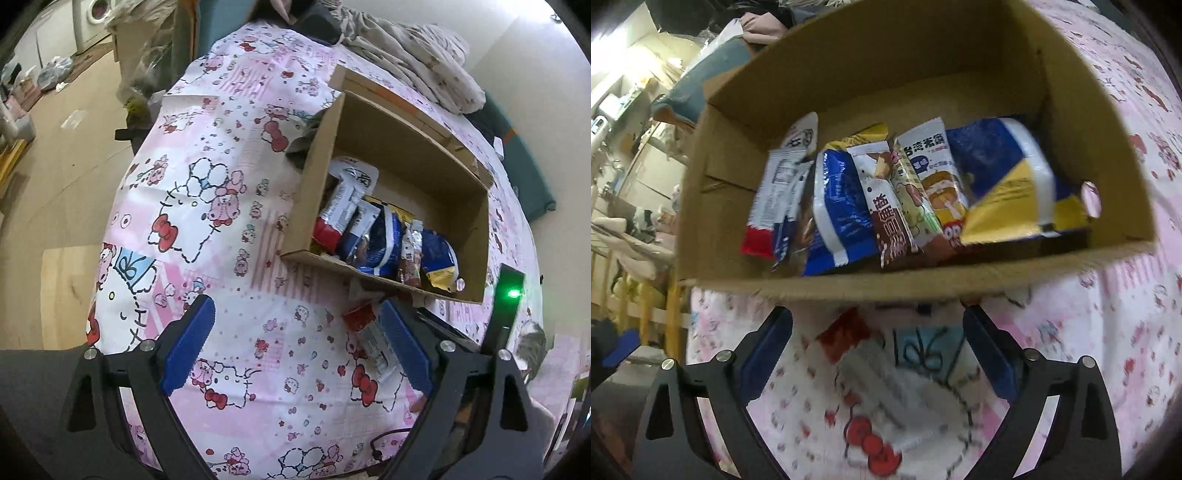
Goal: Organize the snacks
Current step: 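Withdraw both tools from the box toward the last packets on the sheet, then grasp the red-topped white bar with the left tool while the right tool grasps the blue-and-white bar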
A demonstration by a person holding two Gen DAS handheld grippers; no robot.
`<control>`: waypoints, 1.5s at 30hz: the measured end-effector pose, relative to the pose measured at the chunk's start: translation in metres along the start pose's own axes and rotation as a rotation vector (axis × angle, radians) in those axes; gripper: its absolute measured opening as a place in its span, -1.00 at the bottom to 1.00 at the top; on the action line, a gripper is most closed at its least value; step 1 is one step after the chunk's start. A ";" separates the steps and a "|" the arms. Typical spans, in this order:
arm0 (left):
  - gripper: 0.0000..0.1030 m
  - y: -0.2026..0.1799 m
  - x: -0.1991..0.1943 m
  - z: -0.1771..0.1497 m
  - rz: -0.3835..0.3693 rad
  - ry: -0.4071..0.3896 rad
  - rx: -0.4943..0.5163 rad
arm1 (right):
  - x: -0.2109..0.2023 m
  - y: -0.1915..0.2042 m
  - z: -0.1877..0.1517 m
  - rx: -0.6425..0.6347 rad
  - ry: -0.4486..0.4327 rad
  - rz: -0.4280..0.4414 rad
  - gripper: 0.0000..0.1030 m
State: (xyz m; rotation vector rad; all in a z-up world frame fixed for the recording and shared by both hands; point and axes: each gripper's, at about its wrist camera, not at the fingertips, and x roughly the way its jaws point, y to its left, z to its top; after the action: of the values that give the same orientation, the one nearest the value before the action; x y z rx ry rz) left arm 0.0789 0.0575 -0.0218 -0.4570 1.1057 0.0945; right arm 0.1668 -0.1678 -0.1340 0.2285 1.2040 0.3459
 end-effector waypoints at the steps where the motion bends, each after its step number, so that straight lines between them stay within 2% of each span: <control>1: 0.73 0.002 0.001 0.001 0.002 -0.001 -0.007 | 0.006 0.004 0.000 -0.018 -0.009 -0.014 0.99; 6: 0.73 0.003 0.005 0.003 -0.032 0.023 -0.050 | 0.034 0.023 -0.002 -0.113 0.022 -0.082 0.99; 11: 0.73 -0.008 0.006 0.004 -0.050 0.021 -0.024 | 0.049 0.045 -0.012 -0.252 0.000 -0.187 1.00; 15: 0.73 -0.006 0.008 0.004 -0.063 0.027 -0.044 | 0.049 0.048 -0.015 -0.228 -0.028 -0.193 0.99; 17: 0.73 -0.005 0.009 0.004 -0.062 0.030 -0.051 | 0.048 0.048 -0.014 -0.226 -0.034 -0.190 0.93; 19: 0.73 -0.004 0.009 0.004 -0.058 0.030 -0.054 | 0.045 0.047 -0.014 -0.222 -0.041 -0.187 0.75; 24: 0.73 -0.004 0.009 0.004 -0.050 0.024 -0.058 | 0.036 0.043 -0.016 -0.224 -0.045 -0.171 0.50; 27: 0.73 -0.004 0.009 0.004 -0.050 0.021 -0.056 | 0.028 0.041 -0.019 -0.206 -0.042 -0.133 0.35; 32: 0.73 -0.005 0.008 0.004 -0.047 0.009 -0.051 | 0.016 0.034 -0.025 -0.172 -0.016 -0.063 -0.11; 33: 0.73 -0.005 0.008 0.004 -0.045 0.006 -0.051 | 0.013 0.033 -0.028 -0.168 -0.010 -0.051 -0.48; 34: 0.73 -0.004 0.008 0.004 -0.041 0.002 -0.051 | 0.011 0.032 -0.030 -0.164 -0.008 -0.043 -0.58; 37: 0.73 -0.002 0.007 0.004 -0.027 -0.005 -0.053 | 0.000 0.029 -0.034 -0.162 -0.004 -0.017 -0.71; 43: 0.73 0.007 0.004 0.004 -0.022 -0.011 -0.080 | -0.030 0.029 -0.047 -0.163 0.021 0.062 -0.75; 45: 0.73 0.009 0.002 0.005 -0.019 -0.018 -0.091 | -0.022 0.026 -0.041 -0.137 0.016 0.081 -0.73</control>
State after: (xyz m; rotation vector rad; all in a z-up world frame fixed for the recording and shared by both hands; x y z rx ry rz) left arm 0.0814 0.0678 -0.0243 -0.5467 1.0821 0.1327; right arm 0.1180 -0.1526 -0.1196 0.1561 1.1839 0.5003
